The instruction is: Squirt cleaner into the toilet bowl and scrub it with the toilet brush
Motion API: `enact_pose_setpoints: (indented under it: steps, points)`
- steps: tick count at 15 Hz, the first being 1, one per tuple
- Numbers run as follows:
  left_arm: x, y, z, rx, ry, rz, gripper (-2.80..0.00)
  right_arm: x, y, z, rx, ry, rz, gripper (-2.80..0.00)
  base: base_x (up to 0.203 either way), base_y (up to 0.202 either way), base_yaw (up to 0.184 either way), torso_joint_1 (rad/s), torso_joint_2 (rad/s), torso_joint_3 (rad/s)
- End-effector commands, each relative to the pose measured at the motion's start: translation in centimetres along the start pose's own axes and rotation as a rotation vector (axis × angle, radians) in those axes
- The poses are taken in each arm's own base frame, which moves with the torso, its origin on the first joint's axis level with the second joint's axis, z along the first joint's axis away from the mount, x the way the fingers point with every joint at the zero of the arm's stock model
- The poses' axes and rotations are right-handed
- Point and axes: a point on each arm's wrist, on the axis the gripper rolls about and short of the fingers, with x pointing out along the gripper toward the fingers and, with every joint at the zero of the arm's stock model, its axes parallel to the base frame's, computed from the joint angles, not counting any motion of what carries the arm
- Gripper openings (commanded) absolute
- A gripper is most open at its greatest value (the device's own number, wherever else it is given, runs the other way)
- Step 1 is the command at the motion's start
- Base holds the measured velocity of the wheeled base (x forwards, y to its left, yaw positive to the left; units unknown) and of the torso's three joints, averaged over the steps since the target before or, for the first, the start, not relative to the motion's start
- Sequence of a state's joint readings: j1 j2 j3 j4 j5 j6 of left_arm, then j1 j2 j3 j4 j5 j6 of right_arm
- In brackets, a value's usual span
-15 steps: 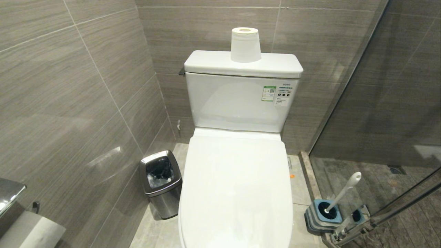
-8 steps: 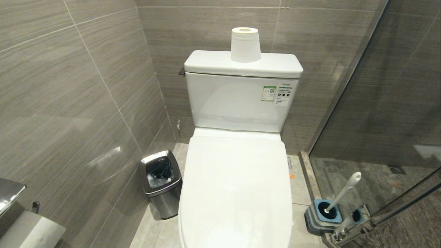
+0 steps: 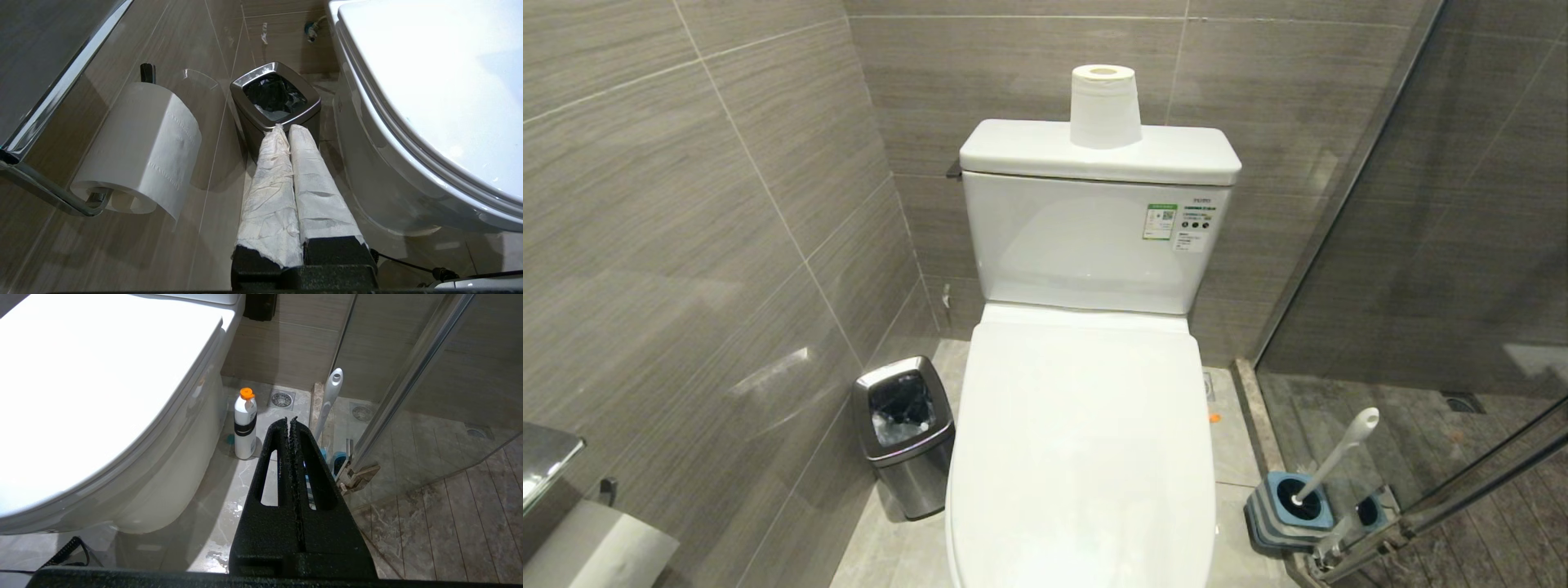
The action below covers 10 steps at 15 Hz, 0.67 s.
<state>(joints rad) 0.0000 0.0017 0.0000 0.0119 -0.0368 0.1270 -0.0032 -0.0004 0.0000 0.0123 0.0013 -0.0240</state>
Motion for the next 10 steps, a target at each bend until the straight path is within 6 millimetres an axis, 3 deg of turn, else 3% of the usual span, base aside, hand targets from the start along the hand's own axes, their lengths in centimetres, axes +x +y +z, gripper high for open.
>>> enact_pose_setpoints:
  steps: [1, 10]
  points:
    - [0.02, 0.01, -0.01, -0.013, 0.001, 0.006, -2.80, 0.00, 0.00, 0.00, -0.001, 0.000, 0.000, -2.80, 0.000, 0.000, 0.000, 0.000, 0.00, 0.000]
    - [0.02, 0.07, 0.04, -0.113, -0.004, 0.028, -2.80, 0.00, 0.00, 0.00, -0.001, 0.000, 0.000, -2.80, 0.000, 0.000, 0.000, 0.000, 0.00, 0.000]
